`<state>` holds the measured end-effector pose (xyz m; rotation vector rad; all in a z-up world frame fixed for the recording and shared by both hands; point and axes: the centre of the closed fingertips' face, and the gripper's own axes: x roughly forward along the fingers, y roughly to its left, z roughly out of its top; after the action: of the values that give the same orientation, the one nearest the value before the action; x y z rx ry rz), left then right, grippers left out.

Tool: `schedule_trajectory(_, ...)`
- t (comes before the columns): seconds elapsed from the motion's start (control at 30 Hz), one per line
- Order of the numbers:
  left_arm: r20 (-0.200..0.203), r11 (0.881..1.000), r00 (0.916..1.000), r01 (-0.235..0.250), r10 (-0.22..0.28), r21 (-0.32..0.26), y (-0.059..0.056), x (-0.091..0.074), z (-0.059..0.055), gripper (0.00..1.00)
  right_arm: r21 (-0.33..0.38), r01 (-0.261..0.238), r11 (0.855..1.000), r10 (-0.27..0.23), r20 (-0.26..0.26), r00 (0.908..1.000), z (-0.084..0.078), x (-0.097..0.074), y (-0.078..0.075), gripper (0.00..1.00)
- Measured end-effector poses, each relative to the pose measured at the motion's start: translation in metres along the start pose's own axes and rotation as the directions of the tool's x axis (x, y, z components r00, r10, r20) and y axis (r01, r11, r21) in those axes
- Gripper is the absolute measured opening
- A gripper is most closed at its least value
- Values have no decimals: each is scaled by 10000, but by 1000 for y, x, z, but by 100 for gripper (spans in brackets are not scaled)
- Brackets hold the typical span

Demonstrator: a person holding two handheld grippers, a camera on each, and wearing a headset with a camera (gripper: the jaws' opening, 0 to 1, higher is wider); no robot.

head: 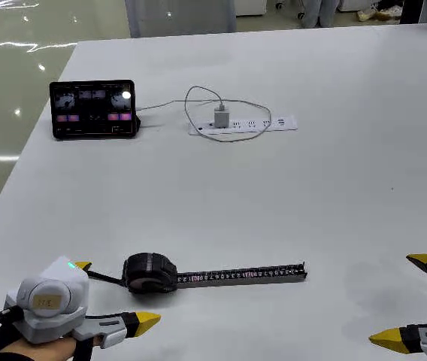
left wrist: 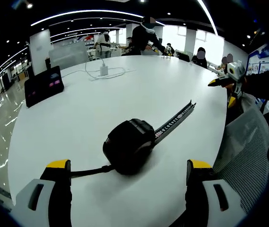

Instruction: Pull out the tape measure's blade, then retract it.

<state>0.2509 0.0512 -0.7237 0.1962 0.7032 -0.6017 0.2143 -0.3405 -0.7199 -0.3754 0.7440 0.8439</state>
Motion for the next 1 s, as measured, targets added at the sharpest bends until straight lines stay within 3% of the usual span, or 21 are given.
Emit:
schedule_trajectory(0.5, 477, 9991, 9988, 71, -51, -409, -17, 10, 20, 99, -1052, -491, 9932, 446, -446, 9980, 24, 9, -5, 99)
schedule_trajectory(0.8, 738, 9952, 9966, -302, 372, -935, -16, 16, 28, 99, -1617, -831, 9833, 701, -846, 9940, 27, 18, -8, 99)
schedule_trajectory(1.0, 1126, 9912, 9914, -529, 667, -1217, -18, 21, 36, 99, -2284, -1112, 9672, 797, -1430, 9865, 25, 27, -10, 99)
